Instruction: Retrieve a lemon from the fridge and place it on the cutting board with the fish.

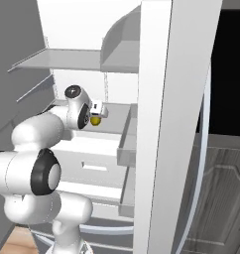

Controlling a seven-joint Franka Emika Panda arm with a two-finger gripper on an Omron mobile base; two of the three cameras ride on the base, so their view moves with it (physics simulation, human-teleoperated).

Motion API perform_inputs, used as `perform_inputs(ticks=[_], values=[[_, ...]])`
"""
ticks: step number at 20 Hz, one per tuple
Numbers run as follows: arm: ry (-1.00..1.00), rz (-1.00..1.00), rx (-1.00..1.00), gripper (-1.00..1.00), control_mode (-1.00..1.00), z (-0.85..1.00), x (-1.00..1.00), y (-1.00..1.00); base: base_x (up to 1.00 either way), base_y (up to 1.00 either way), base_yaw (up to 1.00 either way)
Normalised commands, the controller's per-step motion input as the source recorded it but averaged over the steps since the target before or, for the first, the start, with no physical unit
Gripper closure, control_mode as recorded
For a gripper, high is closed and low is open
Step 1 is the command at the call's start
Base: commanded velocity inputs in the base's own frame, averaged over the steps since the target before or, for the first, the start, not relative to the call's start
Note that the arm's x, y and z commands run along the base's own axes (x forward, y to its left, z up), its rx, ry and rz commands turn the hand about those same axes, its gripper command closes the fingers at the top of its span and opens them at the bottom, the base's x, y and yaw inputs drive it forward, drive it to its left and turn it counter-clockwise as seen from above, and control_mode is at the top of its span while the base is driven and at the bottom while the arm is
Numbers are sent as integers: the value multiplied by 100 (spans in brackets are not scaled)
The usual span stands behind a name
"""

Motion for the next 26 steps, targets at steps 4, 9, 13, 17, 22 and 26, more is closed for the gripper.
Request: perform_inputs(ticks=[4, 9, 13, 17, 22, 26], values=[[3, 0, 0, -100, -100, -16, 19, 1, 0, 0, 0], [0, 0, 0, -100, -100, -15, 18, 1, 0, 0, 0], [1, 0, 0, -100, -100, -19, 9, 0, 0, 0, 0], [1, 0, 0, -100, -100, -18, 10, 0, 0, 0, 0], [1, 0, 0, -100, -100, -14, 20, 0, 0, 0, 0], [1, 0, 0, -100, -100, -12, 18, 0, 0, 0, 0]])
